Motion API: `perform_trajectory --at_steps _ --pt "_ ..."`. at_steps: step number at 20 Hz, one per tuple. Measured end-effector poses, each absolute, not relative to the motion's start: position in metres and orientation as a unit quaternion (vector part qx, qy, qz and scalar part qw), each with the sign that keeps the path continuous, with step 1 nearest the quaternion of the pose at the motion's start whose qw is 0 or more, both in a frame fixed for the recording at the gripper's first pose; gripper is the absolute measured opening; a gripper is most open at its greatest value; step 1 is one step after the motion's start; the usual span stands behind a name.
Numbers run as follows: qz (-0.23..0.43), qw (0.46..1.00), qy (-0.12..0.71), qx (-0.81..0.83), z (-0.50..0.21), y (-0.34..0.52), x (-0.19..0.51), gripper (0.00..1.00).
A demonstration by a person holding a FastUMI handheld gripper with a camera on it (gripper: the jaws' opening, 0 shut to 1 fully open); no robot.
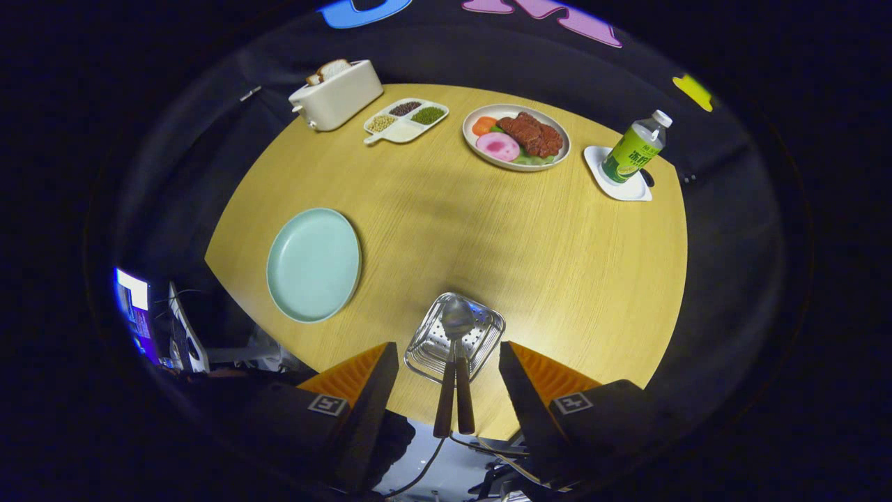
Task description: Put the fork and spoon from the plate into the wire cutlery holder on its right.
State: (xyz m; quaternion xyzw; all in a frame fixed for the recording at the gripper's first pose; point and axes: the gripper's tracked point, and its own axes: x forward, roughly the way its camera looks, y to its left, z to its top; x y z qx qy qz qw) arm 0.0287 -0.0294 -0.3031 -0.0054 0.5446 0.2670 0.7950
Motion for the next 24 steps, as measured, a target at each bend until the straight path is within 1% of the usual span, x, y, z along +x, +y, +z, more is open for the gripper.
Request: perform_trajectory --at_steps 2,8,12,18,24 --pt "0.257 0.821 0.51 0.025 -0.287 -0.026 0.036 0.98" --pt "0.209 0.893 0.388 0.095 -0.228 -0.035 0.064 1.0" --pt "0.18 0.927 0.314 0.096 -0.199 -0.058 0.07 1.0" --pt "0.154 0.956 0.233 0.086 -0.176 -0.087 0.057 0.99" --pt "0.14 0.974 0.166 0.069 -0.151 -0.088 0.048 1.0"
